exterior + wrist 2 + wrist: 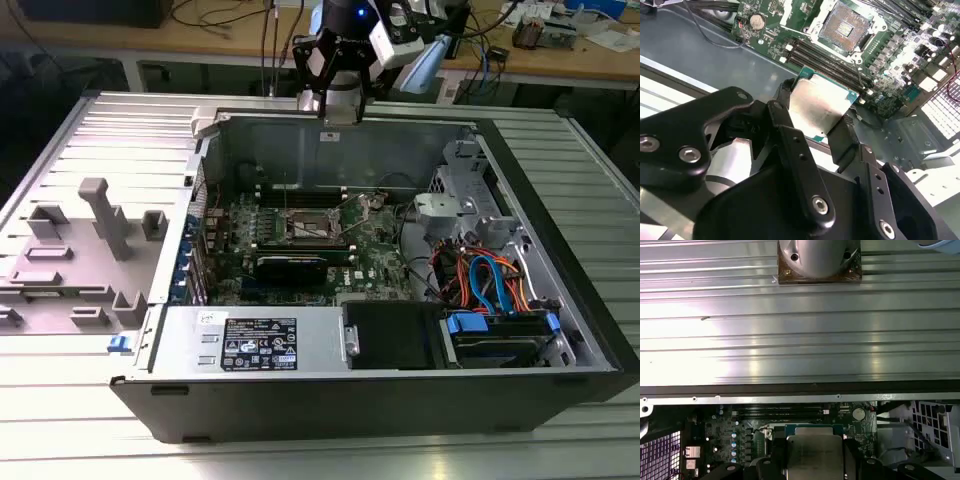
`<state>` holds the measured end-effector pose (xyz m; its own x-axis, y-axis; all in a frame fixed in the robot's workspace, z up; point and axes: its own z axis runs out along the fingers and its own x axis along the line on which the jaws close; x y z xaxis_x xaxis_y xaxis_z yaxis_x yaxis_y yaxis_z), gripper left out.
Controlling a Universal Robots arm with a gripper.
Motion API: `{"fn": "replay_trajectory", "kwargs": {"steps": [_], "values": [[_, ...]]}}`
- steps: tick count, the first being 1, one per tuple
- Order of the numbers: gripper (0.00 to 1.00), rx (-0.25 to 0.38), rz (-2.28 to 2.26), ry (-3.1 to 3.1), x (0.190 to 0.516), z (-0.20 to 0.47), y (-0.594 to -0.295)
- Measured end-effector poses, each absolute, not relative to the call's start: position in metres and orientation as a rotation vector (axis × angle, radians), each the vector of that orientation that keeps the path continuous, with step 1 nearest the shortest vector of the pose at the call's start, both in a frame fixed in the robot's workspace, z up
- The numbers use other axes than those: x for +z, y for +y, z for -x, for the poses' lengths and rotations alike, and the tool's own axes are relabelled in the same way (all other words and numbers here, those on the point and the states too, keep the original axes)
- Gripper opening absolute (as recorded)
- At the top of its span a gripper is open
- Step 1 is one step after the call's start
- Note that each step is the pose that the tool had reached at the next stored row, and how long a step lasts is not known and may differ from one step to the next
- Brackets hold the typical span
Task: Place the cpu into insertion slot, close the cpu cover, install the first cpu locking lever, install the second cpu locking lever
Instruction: 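Place the cpu into insertion slot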
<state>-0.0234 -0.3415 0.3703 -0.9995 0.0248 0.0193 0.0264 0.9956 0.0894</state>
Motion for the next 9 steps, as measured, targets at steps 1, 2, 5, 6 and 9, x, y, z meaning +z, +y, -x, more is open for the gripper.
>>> {"fn": "replay_trajectory", "kwargs": {"steps": [1,2,5,6,9], "values": [[0.54,-0.14,0.04,-3.12,0.3703,0.0234,-0.3415],[0.54,-0.14,0.04,-3.12,0.3703,0.0234,-0.3415],[0.54,-0.14,0.04,-3.12,0.3702,0.0234,-0.3423],[0.54,-0.14,0.04,-3.12,0.3703,0.0235,-0.3426],[0.54,-0.14,0.04,-3.12,0.3702,0.0234,-0.346]]}}
